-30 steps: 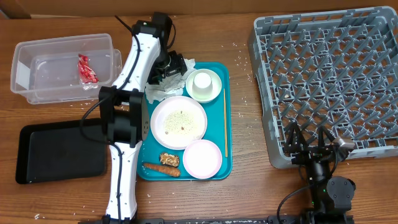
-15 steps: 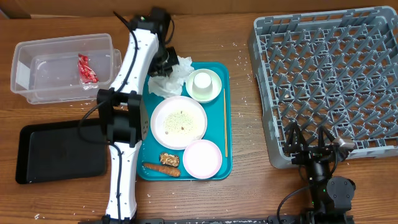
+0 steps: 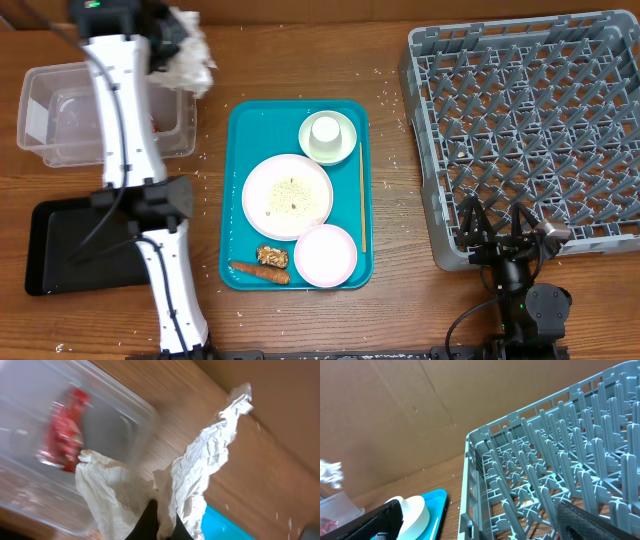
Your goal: Sort waste into correct bins and load items into the dishwasher
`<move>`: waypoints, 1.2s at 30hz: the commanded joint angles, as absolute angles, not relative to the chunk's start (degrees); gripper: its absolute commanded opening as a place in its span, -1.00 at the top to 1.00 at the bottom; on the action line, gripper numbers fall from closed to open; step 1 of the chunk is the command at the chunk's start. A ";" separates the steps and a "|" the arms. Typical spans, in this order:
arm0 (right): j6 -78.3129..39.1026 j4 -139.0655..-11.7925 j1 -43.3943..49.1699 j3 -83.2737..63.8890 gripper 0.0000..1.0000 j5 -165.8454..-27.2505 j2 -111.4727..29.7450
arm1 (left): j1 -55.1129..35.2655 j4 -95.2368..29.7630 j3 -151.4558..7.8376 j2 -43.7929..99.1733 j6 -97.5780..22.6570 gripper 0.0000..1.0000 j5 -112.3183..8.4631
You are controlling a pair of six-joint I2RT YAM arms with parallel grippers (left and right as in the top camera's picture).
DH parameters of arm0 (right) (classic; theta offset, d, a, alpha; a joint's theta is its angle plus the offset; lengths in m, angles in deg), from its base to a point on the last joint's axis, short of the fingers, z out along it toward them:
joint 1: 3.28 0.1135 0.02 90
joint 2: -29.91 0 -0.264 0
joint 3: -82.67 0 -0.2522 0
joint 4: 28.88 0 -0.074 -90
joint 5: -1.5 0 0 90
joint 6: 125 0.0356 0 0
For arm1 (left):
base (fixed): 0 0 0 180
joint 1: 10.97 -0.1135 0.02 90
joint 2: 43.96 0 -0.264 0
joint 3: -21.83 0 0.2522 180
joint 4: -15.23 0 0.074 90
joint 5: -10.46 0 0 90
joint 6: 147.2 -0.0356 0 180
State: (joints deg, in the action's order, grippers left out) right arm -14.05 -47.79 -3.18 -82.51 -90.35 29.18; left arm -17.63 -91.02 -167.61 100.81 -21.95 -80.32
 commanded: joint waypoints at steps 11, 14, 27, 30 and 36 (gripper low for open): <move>-14.16 -47.44 -3.02 -83.10 -1.00 -89.63 29.74 | -33.50 -95.26 -166.54 99.17 -19.44 0.58 -81.50; -14.16 -47.44 -3.02 -83.10 -1.00 -89.63 29.74 | -34.52 -95.32 -165.47 99.17 -19.51 -0.66 -81.43; -14.16 -47.44 -3.00 -83.10 -1.00 -89.63 29.74 | -34.46 -95.32 -165.33 99.15 -26.87 -0.75 -55.32; -14.16 -47.44 -3.02 -83.10 -1.00 -89.63 29.74 | -33.80 -95.32 -165.33 99.13 -29.78 -0.40 -50.09; -14.18 -47.44 -3.00 -83.10 -1.00 -89.63 29.74 | -29.96 -95.32 -165.33 98.61 -39.00 -0.38 -37.70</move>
